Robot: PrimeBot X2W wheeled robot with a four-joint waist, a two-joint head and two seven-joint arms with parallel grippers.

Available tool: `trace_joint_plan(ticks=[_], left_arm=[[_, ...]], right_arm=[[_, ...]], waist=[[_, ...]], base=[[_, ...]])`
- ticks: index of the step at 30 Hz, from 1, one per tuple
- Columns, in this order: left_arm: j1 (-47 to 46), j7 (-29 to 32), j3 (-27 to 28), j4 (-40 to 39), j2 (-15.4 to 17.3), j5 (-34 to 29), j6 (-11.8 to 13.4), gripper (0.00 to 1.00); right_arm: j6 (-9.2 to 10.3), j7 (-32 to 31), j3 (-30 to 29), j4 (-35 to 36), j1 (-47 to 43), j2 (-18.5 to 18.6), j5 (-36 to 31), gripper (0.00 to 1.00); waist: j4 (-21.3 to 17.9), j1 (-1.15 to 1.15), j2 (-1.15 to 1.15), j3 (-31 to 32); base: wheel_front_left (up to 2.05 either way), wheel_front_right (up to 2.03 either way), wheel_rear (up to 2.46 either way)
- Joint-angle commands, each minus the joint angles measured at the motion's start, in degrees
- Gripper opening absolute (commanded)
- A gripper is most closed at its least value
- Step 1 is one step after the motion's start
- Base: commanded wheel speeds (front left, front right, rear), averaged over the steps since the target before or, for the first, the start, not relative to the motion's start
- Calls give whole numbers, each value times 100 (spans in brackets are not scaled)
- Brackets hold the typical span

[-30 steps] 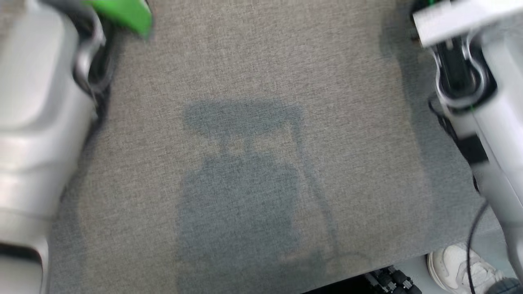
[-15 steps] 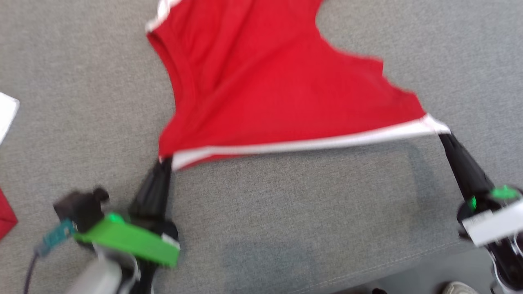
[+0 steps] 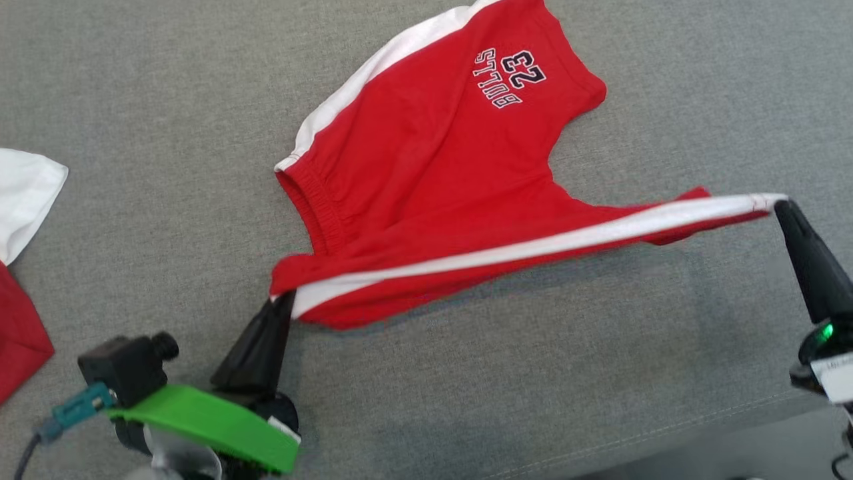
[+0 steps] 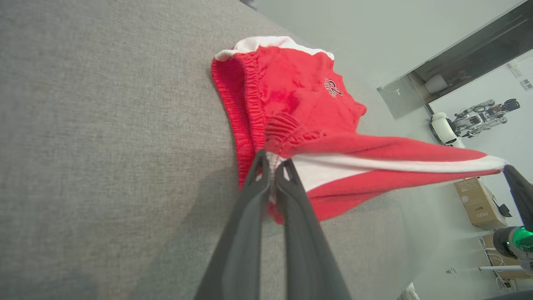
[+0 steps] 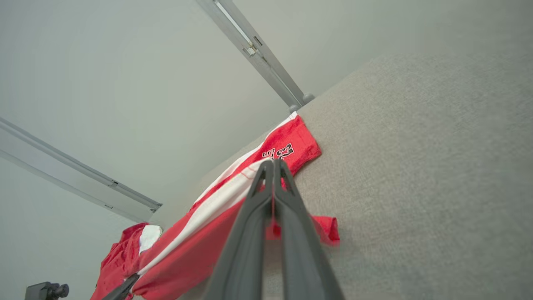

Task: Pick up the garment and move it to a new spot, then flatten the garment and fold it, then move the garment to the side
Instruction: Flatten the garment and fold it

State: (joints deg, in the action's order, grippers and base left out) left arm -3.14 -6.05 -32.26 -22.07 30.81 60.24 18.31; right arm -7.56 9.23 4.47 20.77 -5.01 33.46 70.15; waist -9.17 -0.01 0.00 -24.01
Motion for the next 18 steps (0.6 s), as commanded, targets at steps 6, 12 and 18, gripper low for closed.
trace_joint_plan(ticks=[6,12,18], left_arm=[[-1510,902,186,165,-267,326,382,0],[-2716,1449,76,761,-343,102,563,0],[-3517,1608,-39,1434,-458,-140,475,0]], right_arm=[[9,-577,287,-1210,2114,-468,-260,0],[7,-969,660,-2406,3830,-855,-590,0],[7,-1147,849,-3312,4914,-989,-815,0]], waist=[[203,1,0,-550],[393,1,0,-874],[600,1,0,-1072]], base=[[0,0,0],[0,0,0],[0,0,0]])
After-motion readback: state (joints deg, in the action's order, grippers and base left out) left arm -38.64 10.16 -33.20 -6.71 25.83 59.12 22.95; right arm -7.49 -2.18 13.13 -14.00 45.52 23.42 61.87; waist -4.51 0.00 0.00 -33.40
